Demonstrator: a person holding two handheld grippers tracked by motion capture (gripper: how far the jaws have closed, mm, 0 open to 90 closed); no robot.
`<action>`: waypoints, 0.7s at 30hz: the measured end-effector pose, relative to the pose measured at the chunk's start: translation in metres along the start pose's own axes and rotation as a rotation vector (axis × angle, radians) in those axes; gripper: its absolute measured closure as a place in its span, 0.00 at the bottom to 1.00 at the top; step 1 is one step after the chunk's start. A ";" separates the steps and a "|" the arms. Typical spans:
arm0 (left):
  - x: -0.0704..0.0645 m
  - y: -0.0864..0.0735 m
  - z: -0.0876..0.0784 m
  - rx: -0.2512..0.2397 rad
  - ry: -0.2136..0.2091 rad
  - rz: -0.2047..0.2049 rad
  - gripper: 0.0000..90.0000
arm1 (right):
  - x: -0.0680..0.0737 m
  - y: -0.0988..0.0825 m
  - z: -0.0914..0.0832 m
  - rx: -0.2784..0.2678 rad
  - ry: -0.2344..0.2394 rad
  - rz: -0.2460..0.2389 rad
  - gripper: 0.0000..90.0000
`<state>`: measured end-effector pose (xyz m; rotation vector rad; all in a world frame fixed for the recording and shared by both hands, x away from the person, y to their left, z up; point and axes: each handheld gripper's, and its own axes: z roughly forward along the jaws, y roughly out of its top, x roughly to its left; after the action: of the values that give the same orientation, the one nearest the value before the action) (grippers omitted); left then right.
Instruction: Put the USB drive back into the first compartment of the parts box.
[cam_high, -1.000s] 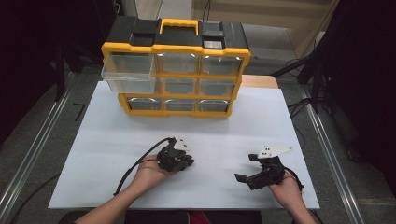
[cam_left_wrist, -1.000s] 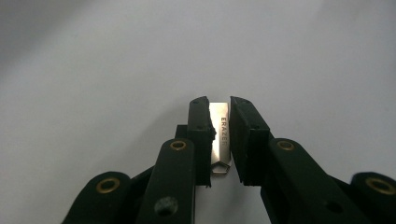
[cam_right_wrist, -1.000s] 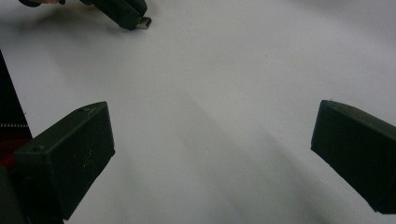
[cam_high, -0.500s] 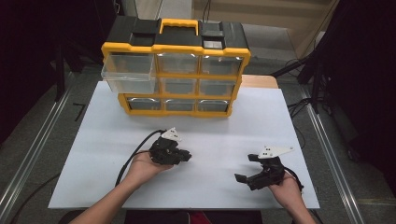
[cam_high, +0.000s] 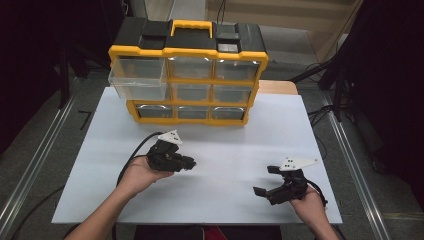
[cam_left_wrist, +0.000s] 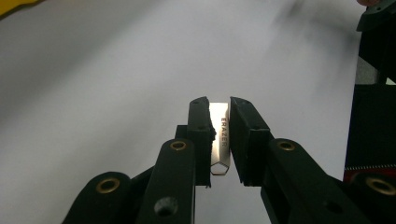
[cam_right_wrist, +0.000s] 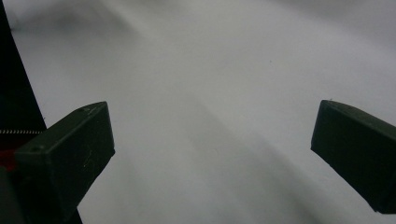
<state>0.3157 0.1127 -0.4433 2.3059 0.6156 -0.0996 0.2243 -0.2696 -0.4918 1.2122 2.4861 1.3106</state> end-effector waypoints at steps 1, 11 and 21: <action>0.000 0.000 -0.002 -0.006 -0.001 -0.004 0.89 | 0.000 0.000 0.000 0.000 0.000 0.000 0.00; 0.012 -0.005 -0.036 -0.018 0.024 -0.022 0.89 | 0.000 0.000 -0.001 -0.001 -0.005 0.003 0.00; 0.021 -0.010 -0.051 0.010 0.038 -0.021 0.89 | 0.000 0.001 0.000 0.005 -0.003 -0.001 0.00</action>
<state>0.3238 0.1615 -0.4179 2.3163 0.6599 -0.0692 0.2247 -0.2696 -0.4914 1.2133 2.4887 1.3024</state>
